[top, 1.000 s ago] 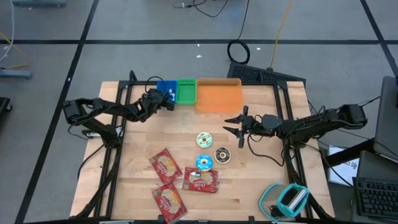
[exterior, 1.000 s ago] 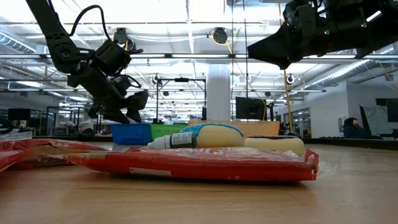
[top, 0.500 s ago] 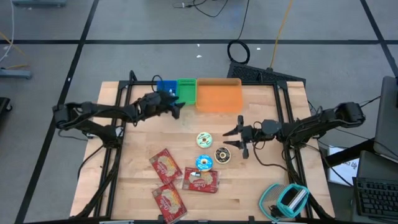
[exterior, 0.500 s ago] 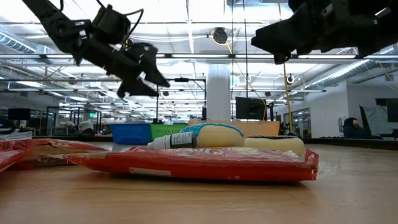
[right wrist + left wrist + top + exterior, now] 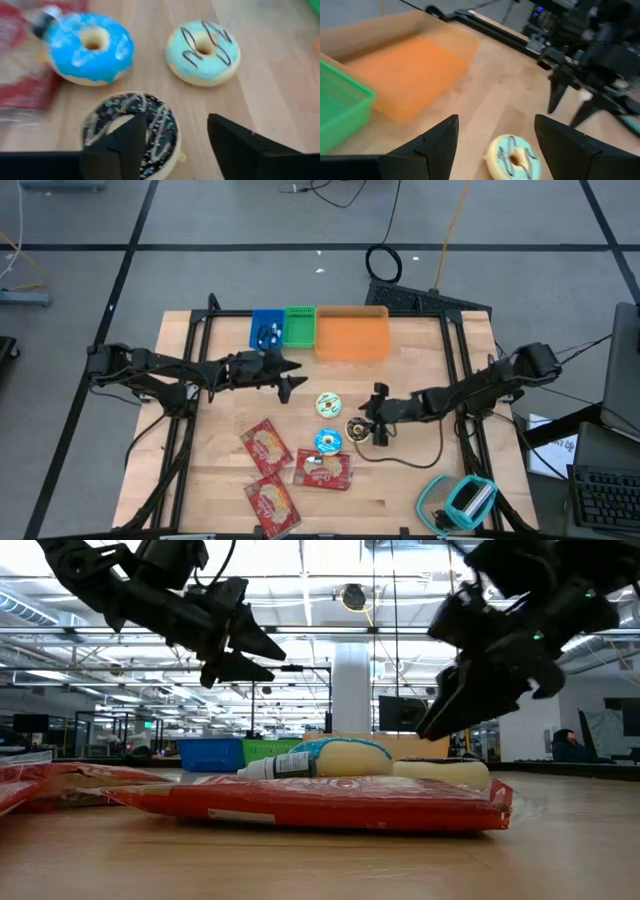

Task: Pick & Place Food Item
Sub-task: Put the black donut into the green bin

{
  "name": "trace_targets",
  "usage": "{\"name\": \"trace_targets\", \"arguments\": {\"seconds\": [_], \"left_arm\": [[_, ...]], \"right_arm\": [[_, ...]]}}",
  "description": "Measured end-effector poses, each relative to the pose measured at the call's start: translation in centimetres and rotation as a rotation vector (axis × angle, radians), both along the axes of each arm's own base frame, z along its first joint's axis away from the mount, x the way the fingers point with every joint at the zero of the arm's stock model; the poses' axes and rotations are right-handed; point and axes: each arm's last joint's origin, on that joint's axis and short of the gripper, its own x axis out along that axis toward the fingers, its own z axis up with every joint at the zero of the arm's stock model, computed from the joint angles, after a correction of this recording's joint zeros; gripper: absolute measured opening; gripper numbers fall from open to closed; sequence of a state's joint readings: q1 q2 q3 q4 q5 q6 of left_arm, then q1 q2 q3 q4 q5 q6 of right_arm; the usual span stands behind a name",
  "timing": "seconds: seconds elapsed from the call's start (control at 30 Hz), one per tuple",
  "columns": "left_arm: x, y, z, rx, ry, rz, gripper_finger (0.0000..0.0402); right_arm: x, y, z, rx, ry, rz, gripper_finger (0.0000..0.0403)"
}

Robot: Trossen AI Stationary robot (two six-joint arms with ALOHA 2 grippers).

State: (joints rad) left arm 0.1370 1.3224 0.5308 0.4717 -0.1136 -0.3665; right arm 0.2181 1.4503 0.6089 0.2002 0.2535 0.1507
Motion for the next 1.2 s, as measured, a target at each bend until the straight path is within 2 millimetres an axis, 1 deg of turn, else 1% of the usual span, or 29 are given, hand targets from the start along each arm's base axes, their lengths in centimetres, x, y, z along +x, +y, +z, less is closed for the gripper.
{"name": "trace_targets", "arguments": {"seconds": [0.13,0.2,0.3,0.47,0.63,0.83,1.0,1.1,1.2], "left_arm": [[0.0,0.0,0.0,0.025,0.007,0.051,0.0258],[-0.1,0.0,-0.1,0.026,0.019,0.061,0.0258],[-0.1,0.0,-0.2,0.020,0.022,0.065,0.0257],[-0.1,0.0,-0.2,0.016,0.022,0.065,0.0257],[-0.1,0.0,-0.3,-0.005,0.026,0.073,0.0257],[-0.1,0.0,-0.2,-0.022,0.015,0.074,0.0257],[0.1,-0.1,0.2,-0.122,-0.066,0.105,0.0257],[0.2,-0.4,0.5,-0.182,-0.117,0.107,0.0257],[0.6,-1.0,0.6,-0.204,-0.163,0.085,0.0257]], "right_arm": [[1.0,0.5,-0.3,0.021,0.050,0.029,0.0233],[1.2,0.7,-0.7,0.046,0.074,0.046,0.0238],[1.1,0.6,-1.7,0.038,0.134,0.040,0.0238],[1.2,0.6,-3.1,0.023,0.190,0.033,0.0222],[1.2,0.3,-3.4,0.021,0.204,0.024,0.0189],[1.1,-0.3,-2.1,0.011,0.170,0.035,0.0122],[0.8,-0.9,-0.3,-0.046,0.107,0.071,0.0061],[0.7,-1.1,0.9,-0.135,0.057,0.082,0.0032],[0.7,-1.4,2.4,-0.280,-0.019,0.064,0.0020]]}}
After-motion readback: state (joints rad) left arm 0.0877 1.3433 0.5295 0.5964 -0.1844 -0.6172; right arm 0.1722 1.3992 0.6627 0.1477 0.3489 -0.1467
